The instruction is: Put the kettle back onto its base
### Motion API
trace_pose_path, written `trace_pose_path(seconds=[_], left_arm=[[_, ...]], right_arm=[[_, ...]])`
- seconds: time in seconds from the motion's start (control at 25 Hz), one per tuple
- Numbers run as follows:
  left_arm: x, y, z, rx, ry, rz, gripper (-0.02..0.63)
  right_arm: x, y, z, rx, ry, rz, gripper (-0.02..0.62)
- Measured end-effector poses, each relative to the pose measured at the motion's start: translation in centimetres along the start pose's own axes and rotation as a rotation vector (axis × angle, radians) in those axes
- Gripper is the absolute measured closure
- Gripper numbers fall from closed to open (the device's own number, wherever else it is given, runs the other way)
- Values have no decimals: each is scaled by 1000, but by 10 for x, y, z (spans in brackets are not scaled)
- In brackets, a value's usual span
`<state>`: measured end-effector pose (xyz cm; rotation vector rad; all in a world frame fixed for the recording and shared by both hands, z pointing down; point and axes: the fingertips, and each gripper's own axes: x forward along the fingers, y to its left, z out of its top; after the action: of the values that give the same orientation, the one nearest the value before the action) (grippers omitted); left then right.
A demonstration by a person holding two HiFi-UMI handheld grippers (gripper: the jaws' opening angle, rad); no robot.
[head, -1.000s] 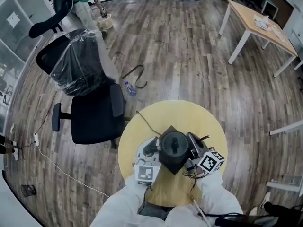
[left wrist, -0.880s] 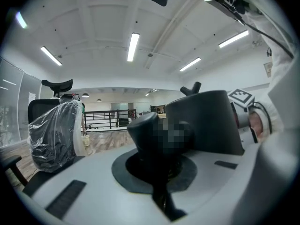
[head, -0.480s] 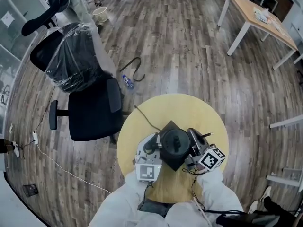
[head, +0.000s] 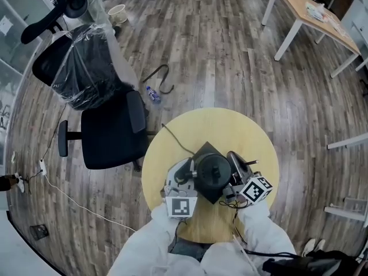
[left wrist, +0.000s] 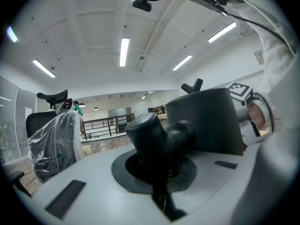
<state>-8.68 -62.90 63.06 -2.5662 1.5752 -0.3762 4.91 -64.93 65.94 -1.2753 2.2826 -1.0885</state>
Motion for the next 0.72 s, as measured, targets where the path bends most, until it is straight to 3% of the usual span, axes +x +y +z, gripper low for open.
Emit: trace_pose_path(seconds=[0.2, 0.28, 0.4, 0.6, 0.72], left_arm=[[-3, 1, -2, -2, -10, 6, 607], [-5, 5, -4, -56, -11, 47, 599], [-11, 15, -15, -158, 10, 119, 480], [-17, 14, -28, -184, 31, 141, 448], [-27, 15, -35, -226, 58, 160, 414]], right_arm=[[2, -1, -4, 16, 12, -19, 583], [0, -3, -5, 37, 11, -23, 583], [-4, -4, -5, 72, 6, -43, 581], [-12, -13, -4, 57, 10, -129, 472], [-23, -18, -10, 43, 32, -169, 451]])
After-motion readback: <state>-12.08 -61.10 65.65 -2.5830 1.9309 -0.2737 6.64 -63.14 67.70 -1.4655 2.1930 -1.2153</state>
